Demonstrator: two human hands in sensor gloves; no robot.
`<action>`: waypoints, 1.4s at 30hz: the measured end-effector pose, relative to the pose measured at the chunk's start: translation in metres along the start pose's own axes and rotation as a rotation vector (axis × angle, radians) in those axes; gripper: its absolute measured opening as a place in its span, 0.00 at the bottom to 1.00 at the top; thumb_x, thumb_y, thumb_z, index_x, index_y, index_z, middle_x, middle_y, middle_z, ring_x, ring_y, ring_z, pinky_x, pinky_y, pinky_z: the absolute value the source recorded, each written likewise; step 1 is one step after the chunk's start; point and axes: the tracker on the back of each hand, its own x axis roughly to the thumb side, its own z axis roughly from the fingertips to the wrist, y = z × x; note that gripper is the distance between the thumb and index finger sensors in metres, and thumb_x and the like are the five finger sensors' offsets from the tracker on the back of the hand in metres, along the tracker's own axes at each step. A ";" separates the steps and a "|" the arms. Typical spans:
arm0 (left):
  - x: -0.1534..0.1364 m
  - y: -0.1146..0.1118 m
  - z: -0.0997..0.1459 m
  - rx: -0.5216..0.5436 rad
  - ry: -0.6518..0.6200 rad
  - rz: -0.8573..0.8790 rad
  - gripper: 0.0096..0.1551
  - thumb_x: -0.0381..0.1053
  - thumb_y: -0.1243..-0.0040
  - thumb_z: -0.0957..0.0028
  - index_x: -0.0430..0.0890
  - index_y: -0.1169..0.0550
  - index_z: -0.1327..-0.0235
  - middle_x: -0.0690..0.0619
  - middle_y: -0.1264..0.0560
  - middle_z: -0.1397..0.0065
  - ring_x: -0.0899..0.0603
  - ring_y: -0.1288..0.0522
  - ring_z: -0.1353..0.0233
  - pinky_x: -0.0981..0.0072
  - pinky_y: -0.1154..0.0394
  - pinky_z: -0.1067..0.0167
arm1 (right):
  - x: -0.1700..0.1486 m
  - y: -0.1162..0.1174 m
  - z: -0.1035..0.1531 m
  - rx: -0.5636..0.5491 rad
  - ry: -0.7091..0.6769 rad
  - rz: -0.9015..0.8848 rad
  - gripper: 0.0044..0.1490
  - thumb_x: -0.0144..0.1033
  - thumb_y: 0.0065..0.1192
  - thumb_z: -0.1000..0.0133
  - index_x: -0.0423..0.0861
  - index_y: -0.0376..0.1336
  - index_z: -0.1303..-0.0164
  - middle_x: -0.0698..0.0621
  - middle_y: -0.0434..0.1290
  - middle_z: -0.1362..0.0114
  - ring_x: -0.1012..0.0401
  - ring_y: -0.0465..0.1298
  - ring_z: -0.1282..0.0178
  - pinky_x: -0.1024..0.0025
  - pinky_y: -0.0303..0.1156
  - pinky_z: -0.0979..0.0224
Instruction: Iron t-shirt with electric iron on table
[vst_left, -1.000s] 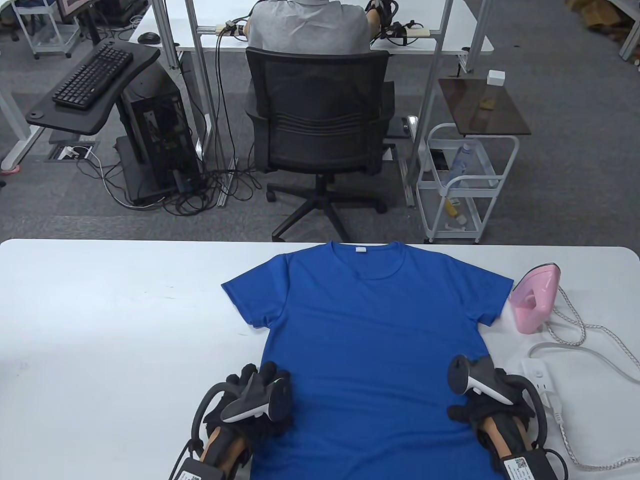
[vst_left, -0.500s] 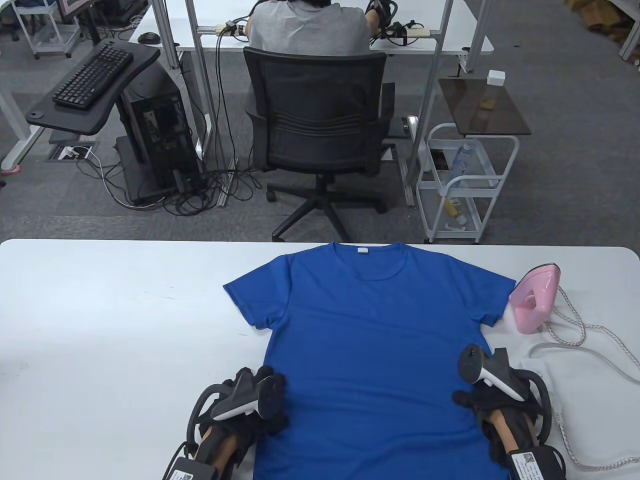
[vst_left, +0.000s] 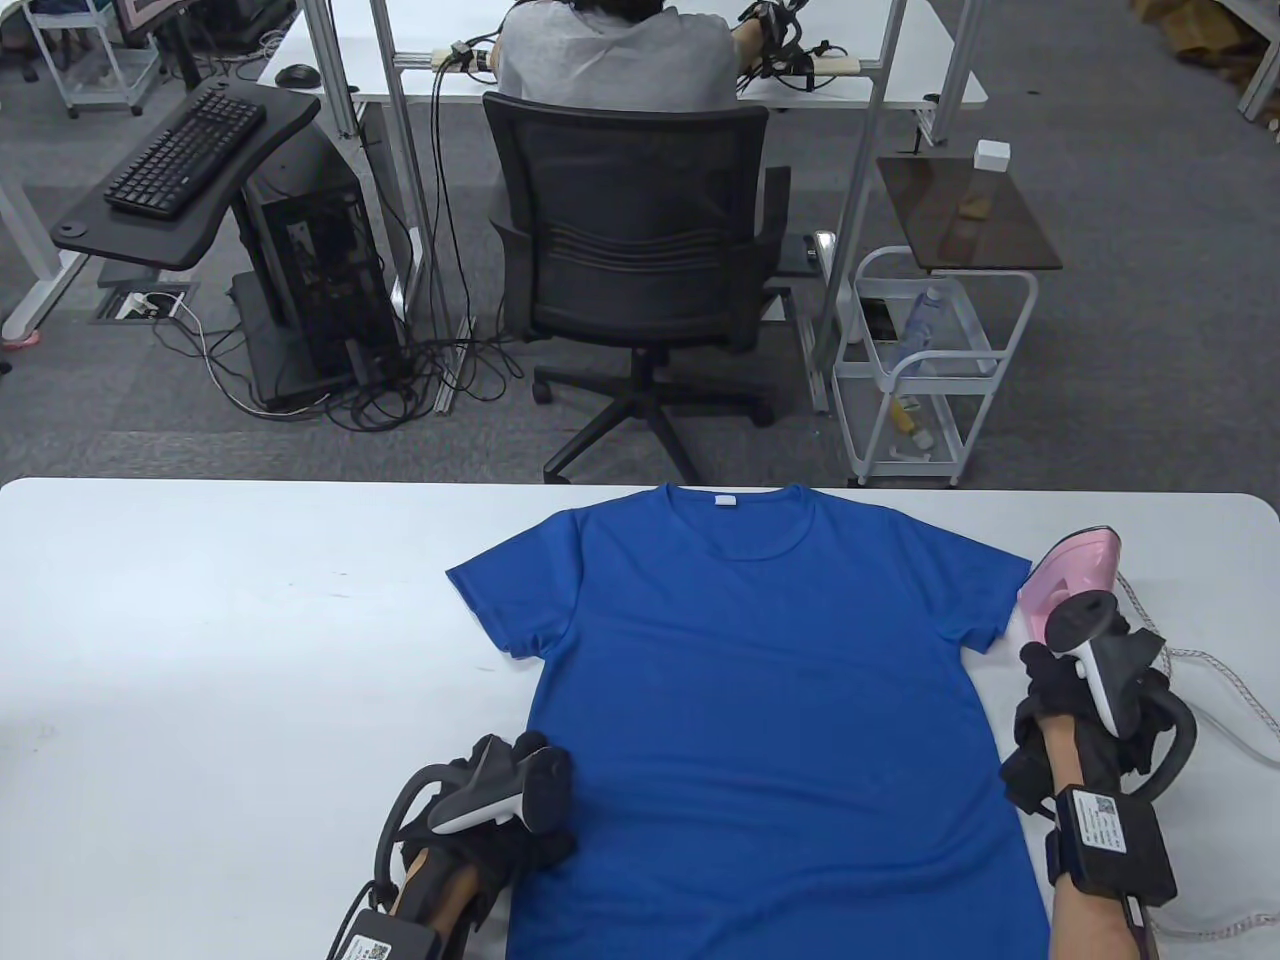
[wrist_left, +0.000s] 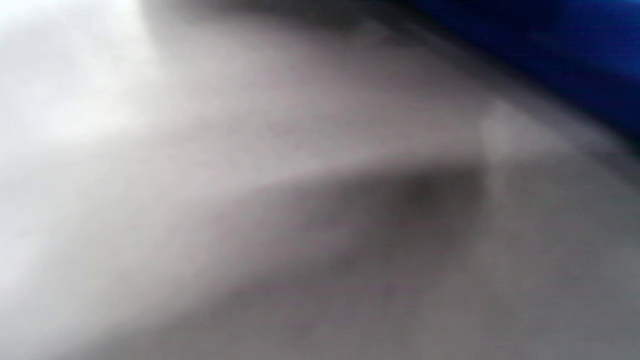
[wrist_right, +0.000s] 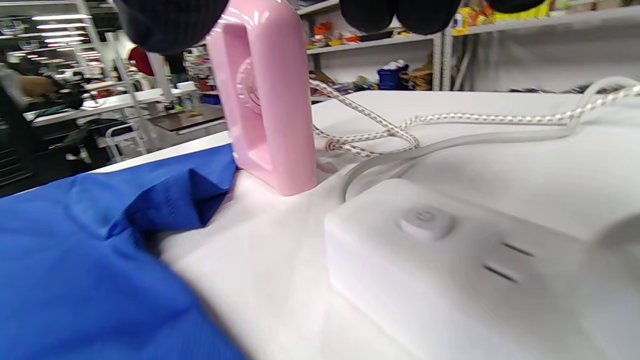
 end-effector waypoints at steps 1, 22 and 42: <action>0.000 0.000 0.000 0.001 0.000 -0.001 0.51 0.71 0.55 0.52 0.56 0.57 0.20 0.52 0.61 0.14 0.28 0.55 0.17 0.34 0.48 0.25 | 0.002 0.002 -0.008 0.004 0.023 -0.014 0.57 0.57 0.57 0.50 0.41 0.43 0.16 0.34 0.54 0.17 0.36 0.60 0.22 0.33 0.60 0.27; -0.002 0.002 -0.001 0.000 -0.026 0.015 0.52 0.71 0.54 0.54 0.55 0.57 0.20 0.52 0.61 0.15 0.29 0.56 0.18 0.34 0.50 0.25 | 0.018 0.007 -0.046 -0.062 0.043 -0.157 0.40 0.48 0.55 0.48 0.38 0.54 0.30 0.40 0.65 0.30 0.41 0.72 0.35 0.44 0.71 0.36; -0.012 -0.005 0.000 -0.051 0.033 -0.012 0.49 0.70 0.64 0.51 0.58 0.64 0.21 0.55 0.68 0.16 0.32 0.62 0.16 0.33 0.53 0.25 | 0.029 -0.045 0.076 0.094 -0.722 -0.017 0.41 0.46 0.54 0.49 0.43 0.55 0.25 0.41 0.67 0.30 0.41 0.73 0.36 0.38 0.67 0.32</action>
